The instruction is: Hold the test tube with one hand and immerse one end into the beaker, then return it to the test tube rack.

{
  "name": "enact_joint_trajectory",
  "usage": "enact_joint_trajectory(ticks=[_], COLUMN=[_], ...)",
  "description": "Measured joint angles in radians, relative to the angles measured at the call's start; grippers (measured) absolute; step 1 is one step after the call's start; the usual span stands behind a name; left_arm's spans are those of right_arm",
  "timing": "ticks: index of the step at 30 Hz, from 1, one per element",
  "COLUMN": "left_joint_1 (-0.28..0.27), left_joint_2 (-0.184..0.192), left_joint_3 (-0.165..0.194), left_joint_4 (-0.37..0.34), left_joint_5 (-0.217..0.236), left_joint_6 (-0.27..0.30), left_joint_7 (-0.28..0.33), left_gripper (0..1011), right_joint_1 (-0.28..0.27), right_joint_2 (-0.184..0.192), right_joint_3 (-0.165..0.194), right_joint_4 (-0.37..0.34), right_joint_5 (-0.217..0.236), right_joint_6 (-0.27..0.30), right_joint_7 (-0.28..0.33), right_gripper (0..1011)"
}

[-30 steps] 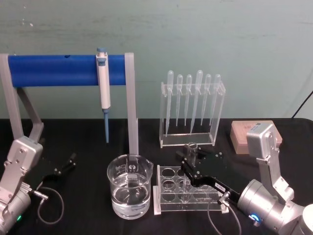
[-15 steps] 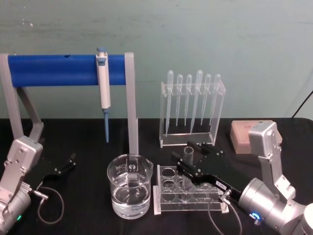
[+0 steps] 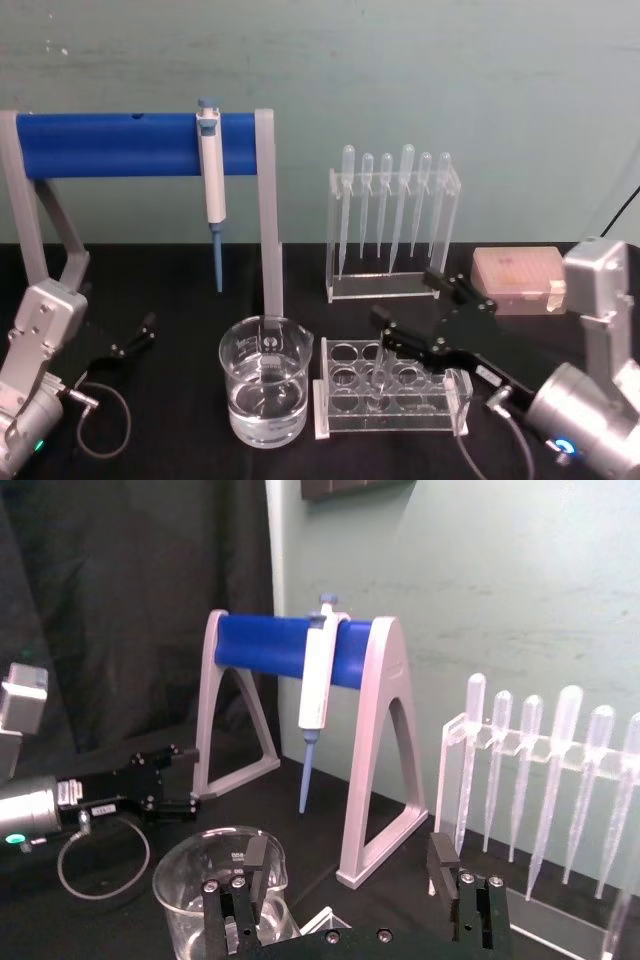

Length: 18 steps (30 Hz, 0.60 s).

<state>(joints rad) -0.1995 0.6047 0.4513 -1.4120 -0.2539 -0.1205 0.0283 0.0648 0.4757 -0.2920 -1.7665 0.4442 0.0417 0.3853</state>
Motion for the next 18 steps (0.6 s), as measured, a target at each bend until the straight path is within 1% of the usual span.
enact_joint_trajectory(ticks=[2, 5, 8, 9, 11, 12, 14, 18], left_joint_1=[0.0, 0.0, 0.0, 0.0, 0.0, 0.0, 0.0, 0.0], left_joint_2=[0.0, 0.0, 0.0, 0.0, 0.0, 0.0, 0.0, 0.0], left_joint_3=[0.0, 0.0, 0.0, 0.0, 0.0, 0.0, 0.0, 0.0], left_joint_4=[0.0, 0.0, 0.0, 0.0, 0.0, 0.0, 0.0, 0.0], left_joint_5=[0.0, 0.0, 0.0, 0.0, 0.0, 0.0, 0.0, 0.0], left_joint_6=[0.0, 0.0, 0.0, 0.0, 0.0, 0.0, 0.0, 0.0], left_joint_7=[0.0, 0.0, 0.0, 0.0, 0.0, 0.0, 0.0, 0.0], left_gripper=[1000, 1000, 1000, 1000, 1000, 1000, 1000, 1000], right_joint_1=[-0.02, -0.067, -0.091, -0.102, -0.11, -0.116, -0.119, -0.125], right_joint_2=[0.009, 0.028, 0.034, 0.037, 0.039, 0.039, 0.037, 0.02], right_joint_3=[0.015, 0.054, 0.077, 0.091, 0.103, 0.115, 0.124, 0.154], right_joint_4=[-0.024, -0.07, -0.09, -0.097, -0.1, -0.1, -0.094, -0.058], right_joint_5=[0.008, 0.024, 0.031, 0.034, 0.034, 0.034, 0.033, 0.026], right_joint_6=[0.0, -0.009, -0.016, -0.019, -0.021, -0.023, -0.028, -0.046], right_joint_7=[-0.006, -0.022, -0.032, -0.039, -0.048, -0.056, -0.062, -0.083], right_gripper=[1002, 1002, 1002, 1002, 1002, 1002, 1002, 1002])
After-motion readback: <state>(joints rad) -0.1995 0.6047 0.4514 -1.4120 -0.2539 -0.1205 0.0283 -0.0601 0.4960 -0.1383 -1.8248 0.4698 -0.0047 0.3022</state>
